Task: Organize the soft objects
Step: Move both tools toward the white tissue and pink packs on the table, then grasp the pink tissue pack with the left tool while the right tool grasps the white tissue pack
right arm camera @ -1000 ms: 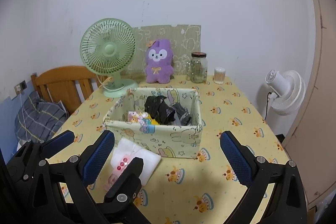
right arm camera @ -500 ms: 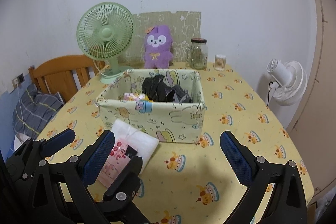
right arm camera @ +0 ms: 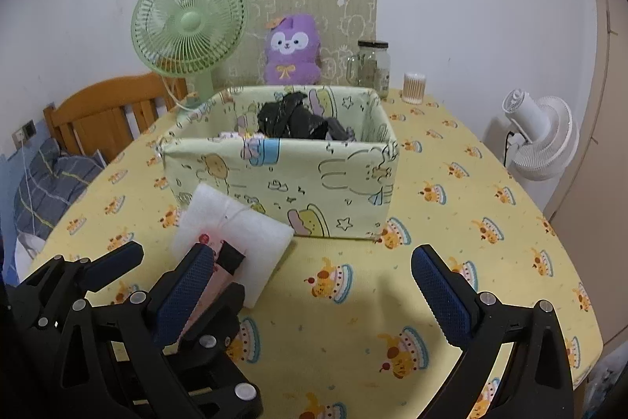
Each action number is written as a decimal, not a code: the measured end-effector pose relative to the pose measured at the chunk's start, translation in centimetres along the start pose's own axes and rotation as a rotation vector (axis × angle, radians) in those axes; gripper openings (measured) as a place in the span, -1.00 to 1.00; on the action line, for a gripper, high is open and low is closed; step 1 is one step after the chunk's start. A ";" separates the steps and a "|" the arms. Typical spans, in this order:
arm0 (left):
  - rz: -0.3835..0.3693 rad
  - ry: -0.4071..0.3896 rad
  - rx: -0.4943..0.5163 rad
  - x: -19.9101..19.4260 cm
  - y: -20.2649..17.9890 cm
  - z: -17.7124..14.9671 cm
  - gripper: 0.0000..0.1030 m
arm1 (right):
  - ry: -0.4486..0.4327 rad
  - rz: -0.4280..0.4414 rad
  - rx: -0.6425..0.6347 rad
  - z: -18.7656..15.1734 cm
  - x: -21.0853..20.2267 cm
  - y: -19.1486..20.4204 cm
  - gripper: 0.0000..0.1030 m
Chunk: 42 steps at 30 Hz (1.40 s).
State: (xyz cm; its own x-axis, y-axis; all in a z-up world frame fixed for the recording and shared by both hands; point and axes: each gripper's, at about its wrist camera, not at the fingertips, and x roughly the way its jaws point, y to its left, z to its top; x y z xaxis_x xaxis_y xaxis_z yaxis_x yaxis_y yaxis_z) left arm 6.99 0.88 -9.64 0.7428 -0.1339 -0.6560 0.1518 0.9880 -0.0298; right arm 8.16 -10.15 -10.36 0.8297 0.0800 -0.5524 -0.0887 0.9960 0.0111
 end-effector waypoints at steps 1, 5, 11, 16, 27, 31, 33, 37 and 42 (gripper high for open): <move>-0.005 0.013 -0.002 0.3 0.1 -0.1 0.46 | 0.005 -0.002 -0.002 -0.1 0.3 0.1 0.98; -0.008 0.049 -0.012 1.3 0.3 -0.2 0.28 | 0.032 0.005 0.006 -0.2 1.3 0.1 0.98; 0.002 0.092 -0.051 2.5 0.9 -0.6 -0.01 | 0.061 0.008 0.004 -0.5 2.5 0.1 0.98; -0.012 0.092 -0.054 2.4 0.8 -0.8 -0.15 | 0.064 0.010 0.004 -0.5 2.6 0.1 0.98; 0.015 0.062 -0.069 0.7 1.3 -0.7 -0.21 | 0.024 0.023 -0.003 -0.3 1.1 0.7 0.98; 0.054 0.043 -0.072 0.2 1.9 -0.6 -0.21 | 0.013 0.035 -0.011 -0.1 0.9 1.3 0.98; 0.073 0.037 -0.070 0.1 2.2 -0.5 -0.21 | 0.011 0.042 -0.013 0.0 0.9 1.6 0.98; 0.108 0.027 -0.072 0.2 3.0 -0.3 -0.21 | 0.015 0.049 -0.013 0.2 1.4 2.3 0.98; 0.128 0.026 -0.079 0.9 4.0 0.1 -0.21 | 0.030 0.057 -0.007 0.6 2.5 3.0 0.98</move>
State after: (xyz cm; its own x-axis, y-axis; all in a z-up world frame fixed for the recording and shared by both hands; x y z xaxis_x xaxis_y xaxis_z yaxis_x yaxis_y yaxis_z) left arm 8.28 4.73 -10.28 0.7351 -0.0050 -0.6779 0.0042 1.0000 -0.0029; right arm 10.27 -6.95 -11.19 0.8062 0.1356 -0.5759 -0.1395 0.9895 0.0376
